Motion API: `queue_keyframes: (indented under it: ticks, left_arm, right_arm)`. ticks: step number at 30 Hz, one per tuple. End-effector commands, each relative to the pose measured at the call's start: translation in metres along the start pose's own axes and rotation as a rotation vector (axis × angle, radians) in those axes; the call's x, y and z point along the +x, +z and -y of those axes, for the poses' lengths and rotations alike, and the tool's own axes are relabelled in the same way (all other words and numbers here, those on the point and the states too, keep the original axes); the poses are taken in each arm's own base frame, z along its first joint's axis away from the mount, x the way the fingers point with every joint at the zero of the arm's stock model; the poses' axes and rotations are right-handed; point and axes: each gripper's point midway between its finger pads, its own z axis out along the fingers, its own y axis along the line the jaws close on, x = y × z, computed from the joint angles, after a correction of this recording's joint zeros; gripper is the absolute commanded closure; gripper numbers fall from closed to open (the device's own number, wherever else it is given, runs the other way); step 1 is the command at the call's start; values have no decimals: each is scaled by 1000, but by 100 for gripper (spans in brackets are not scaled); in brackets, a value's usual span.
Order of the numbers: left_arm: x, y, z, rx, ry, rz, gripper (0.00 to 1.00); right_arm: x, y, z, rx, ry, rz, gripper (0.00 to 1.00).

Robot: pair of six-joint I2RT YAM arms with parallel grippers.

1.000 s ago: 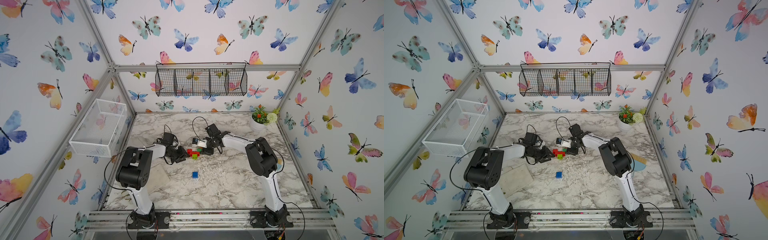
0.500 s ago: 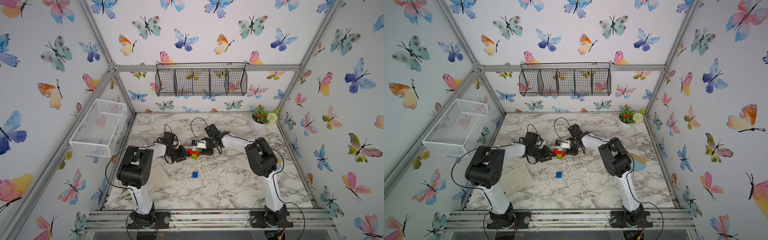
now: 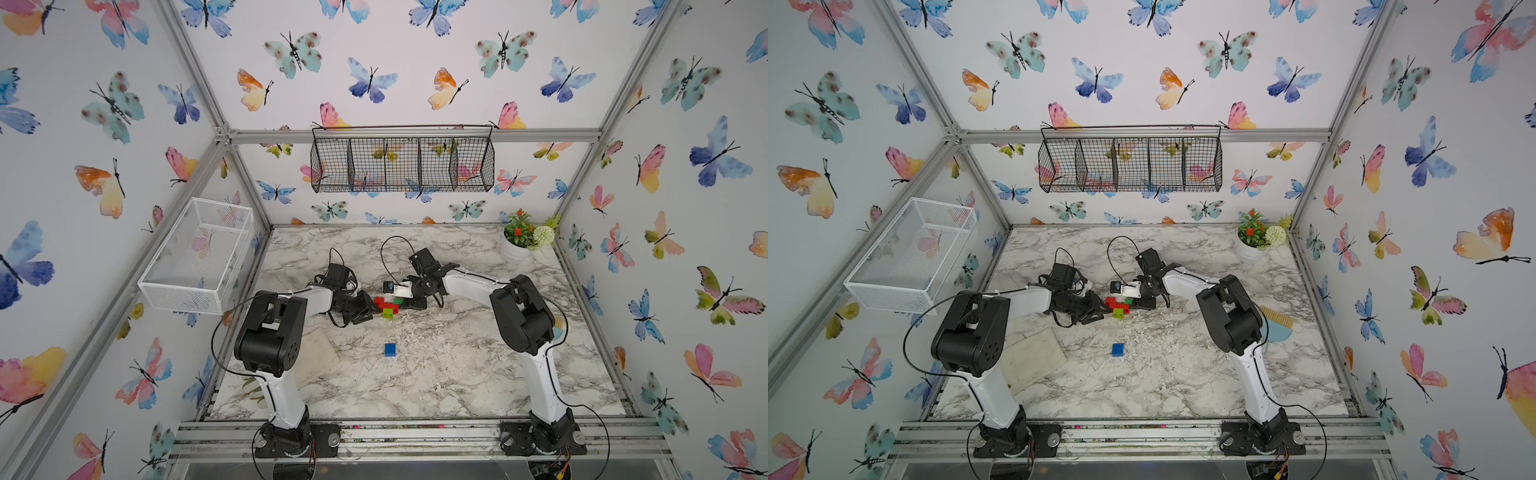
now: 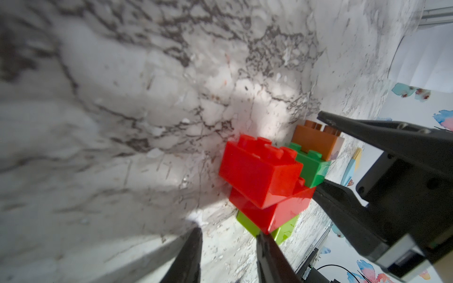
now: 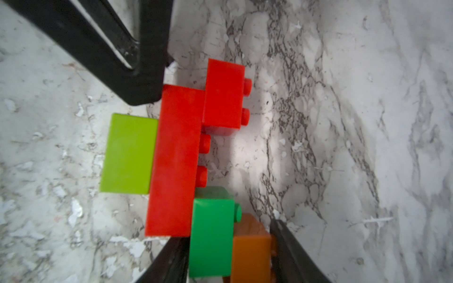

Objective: Assemble the letter v with lego
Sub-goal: Assemble the lego brick with the lego brick.

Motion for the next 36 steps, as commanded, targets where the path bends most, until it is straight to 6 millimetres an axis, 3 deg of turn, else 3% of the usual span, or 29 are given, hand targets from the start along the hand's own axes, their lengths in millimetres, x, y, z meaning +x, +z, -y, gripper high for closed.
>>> queue_keyframes:
  ticks: [1, 5, 18, 26, 36]
  left_arm:
    - [14, 11, -34, -103, -58, -48, 59]
    - [13, 10, -33, -101, -57, -47, 59]
    - [16, 7, -32, -99, -56, -44, 59]
    - [21, 3, -31, -92, -55, -42, 59]
    - [34, -2, -29, -69, -62, -35, 59]
  right_arm:
    - [17, 12, -21, -66, 28, -77, 50]
    - [18, 12, -23, -77, 30, -76, 55]
    - [21, 15, -27, -93, 59, -87, 55]
    - [19, 12, -25, -86, 85, -91, 39]
    - [6, -15, -15, -17, 117, -58, 22]
